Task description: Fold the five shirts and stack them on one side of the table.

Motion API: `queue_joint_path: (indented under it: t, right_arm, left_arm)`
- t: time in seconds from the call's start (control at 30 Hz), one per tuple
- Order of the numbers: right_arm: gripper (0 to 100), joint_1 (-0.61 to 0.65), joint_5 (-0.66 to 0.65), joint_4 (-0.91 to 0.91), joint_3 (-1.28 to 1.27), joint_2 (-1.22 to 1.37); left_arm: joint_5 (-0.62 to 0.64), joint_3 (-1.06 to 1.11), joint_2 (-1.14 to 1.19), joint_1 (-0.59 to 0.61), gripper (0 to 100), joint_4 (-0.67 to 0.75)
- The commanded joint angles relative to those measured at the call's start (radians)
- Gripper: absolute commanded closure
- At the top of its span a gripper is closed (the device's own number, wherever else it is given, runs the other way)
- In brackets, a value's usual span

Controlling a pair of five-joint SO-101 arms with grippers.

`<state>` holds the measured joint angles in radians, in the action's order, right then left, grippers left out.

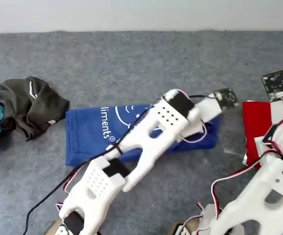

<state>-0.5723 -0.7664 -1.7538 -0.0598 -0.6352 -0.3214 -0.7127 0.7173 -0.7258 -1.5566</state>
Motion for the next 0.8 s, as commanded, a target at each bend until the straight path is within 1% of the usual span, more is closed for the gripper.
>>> queue_joint_path:
  t: [0.0, 0.07, 0.2, 0.33, 0.5, 0.63, 0.77]
  right_arm:
    - [95.5, -0.01, 0.003, -0.033, 0.037, -0.012]
    - [95.5, -0.01, 0.003, -0.033, 0.037, -0.012]
    - [95.5, -0.01, 0.005, -0.033, 0.037, -0.012]
    - [95.5, -0.01, 0.006, -0.035, 0.037, -0.016]
    - [95.5, -0.01, 0.008, -0.035, 0.037, -0.021]
    - [95.5, -0.008, 0.009, -0.036, 0.037, -0.021]
    - [95.6, -0.01, 0.009, -0.038, 0.037, -0.021]
  left_arm:
    - [0.009, -0.008, -0.011, 0.028, 98, 0.028]
    - [0.009, 0.018, -0.011, 0.044, 95, 0.034]
    - [0.026, 0.067, -0.011, 0.078, 84, 0.038]
    - [0.038, 0.071, -0.011, 0.146, 83, 0.075]
    - [0.038, 0.067, -0.015, 0.213, 83, 0.072]
    - [0.038, 0.065, -0.017, 0.245, 83, 0.035]
    - [0.04, 0.03, -0.025, 0.239, 83, -0.037]
